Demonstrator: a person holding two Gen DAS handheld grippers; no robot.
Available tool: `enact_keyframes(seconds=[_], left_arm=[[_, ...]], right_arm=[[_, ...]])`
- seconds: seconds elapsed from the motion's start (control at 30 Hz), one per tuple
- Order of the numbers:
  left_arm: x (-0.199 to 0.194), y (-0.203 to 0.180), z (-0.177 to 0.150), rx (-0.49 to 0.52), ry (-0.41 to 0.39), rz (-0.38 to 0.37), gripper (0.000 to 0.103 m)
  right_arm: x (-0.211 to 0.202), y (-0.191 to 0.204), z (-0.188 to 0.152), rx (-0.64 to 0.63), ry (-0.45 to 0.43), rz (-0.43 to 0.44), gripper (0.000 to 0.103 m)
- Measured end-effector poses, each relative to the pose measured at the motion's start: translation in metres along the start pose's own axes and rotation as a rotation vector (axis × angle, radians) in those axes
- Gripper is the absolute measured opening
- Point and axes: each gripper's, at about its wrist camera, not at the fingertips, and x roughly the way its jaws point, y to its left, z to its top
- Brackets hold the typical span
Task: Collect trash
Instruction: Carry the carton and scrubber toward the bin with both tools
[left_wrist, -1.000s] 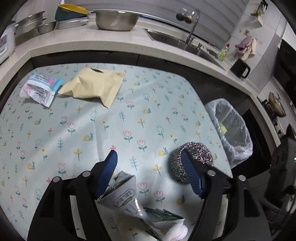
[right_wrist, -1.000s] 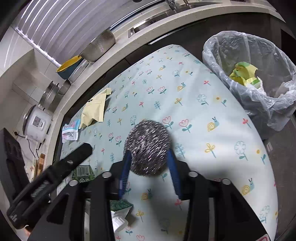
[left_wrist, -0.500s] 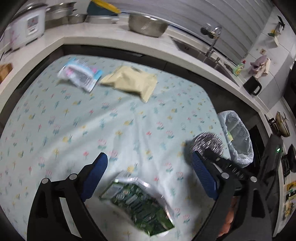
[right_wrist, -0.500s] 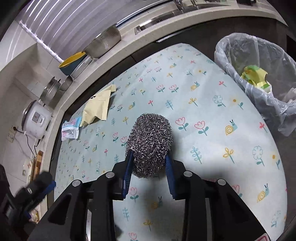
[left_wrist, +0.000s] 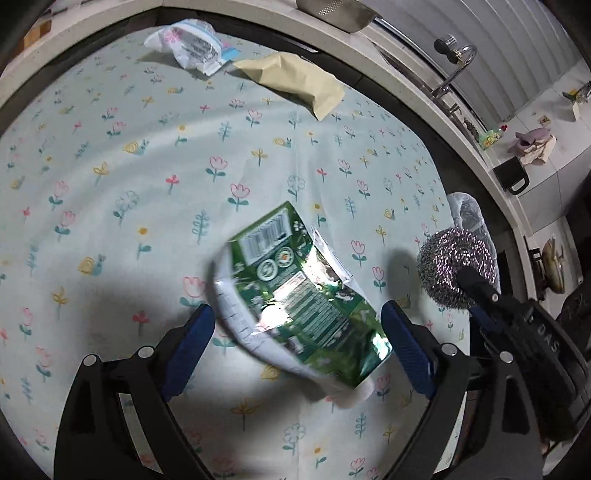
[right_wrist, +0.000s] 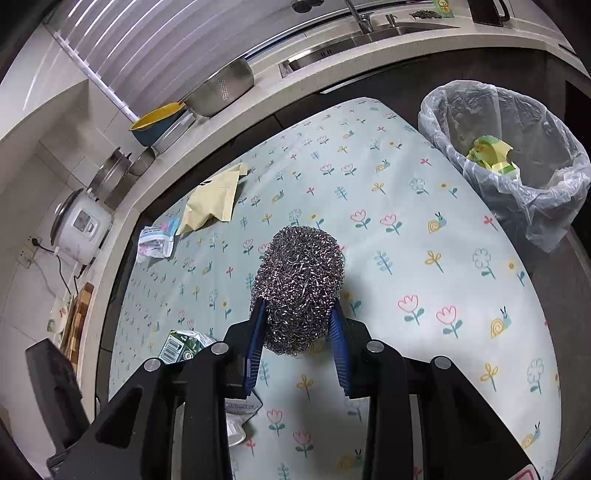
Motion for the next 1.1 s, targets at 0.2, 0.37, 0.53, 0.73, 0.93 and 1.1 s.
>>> enact_keyframes(seconds=[0.2,0.37,0.53,0.73,0.93,1.1], left_arm=[[0.015,-0.014,0.005,0.029,-0.007,-0.017,0.084],[0.029,-0.031,0.015,0.070,-0.013,-0.024,0.076],[0.045,-0.052,0.021,0.136,0.013,-0.036,0.053],[0.052,-0.080,0.014,0.218,0.052,-0.090,0.027],[0.059,-0.096,0.000,0.267,0.098,-0.121,0.022],[0.060,-0.100,-0.005,0.278,0.089,-0.112,0.023]], right_arm=[[0.003,-0.003,-0.003,-0.006,0.010,-0.013,0.032],[0.007,-0.014,0.000,0.022,0.008,-0.023,0.032],[0.007,-0.028,0.005,0.047,-0.003,-0.036,0.032],[0.007,-0.043,0.010,0.075,-0.010,-0.041,0.032],[0.007,-0.050,0.006,0.086,-0.005,-0.037,0.032],[0.001,-0.055,0.003,0.092,-0.013,-0.038,0.032]])
